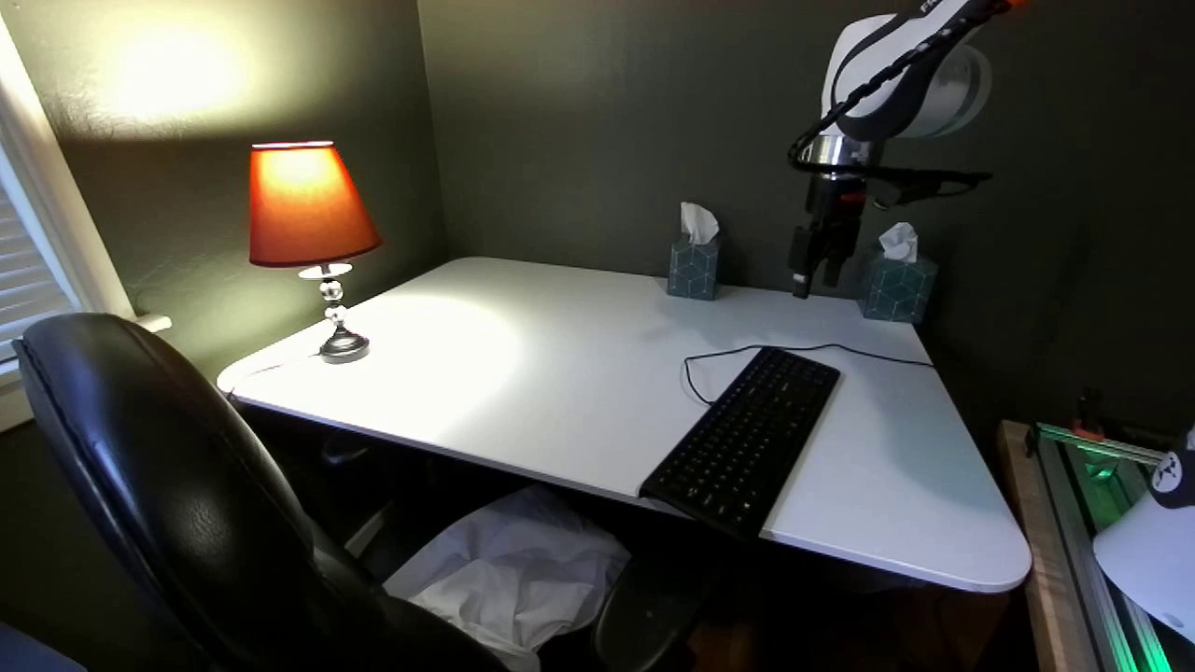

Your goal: Press the number two button on the keyboard

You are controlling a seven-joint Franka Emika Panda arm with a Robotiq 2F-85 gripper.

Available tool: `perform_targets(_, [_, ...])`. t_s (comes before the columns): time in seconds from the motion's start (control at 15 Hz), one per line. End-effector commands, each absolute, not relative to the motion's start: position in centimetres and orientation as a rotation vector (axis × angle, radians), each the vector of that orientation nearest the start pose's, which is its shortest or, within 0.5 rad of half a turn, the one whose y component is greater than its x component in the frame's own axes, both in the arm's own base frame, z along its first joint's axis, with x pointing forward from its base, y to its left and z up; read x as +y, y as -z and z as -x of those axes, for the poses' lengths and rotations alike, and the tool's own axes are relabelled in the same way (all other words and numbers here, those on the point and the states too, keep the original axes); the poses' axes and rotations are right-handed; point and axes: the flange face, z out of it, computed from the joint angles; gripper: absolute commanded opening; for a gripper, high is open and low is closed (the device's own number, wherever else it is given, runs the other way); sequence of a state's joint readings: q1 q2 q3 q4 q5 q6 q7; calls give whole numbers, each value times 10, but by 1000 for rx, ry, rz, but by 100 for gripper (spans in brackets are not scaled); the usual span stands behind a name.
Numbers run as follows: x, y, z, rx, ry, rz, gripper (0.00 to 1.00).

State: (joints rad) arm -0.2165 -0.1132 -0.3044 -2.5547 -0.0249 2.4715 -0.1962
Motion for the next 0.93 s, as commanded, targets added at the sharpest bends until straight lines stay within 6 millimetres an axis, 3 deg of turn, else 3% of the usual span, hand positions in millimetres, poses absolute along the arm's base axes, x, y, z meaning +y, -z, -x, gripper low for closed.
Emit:
perform_targets(0.0, [-230,-291,-409,503,-32,3109,58])
perform_targets(0.53, [-238,-248,-429,504,-183,3107,1])
perform_targets(0.87, [-249,-226,-434,538,-268,3094,0])
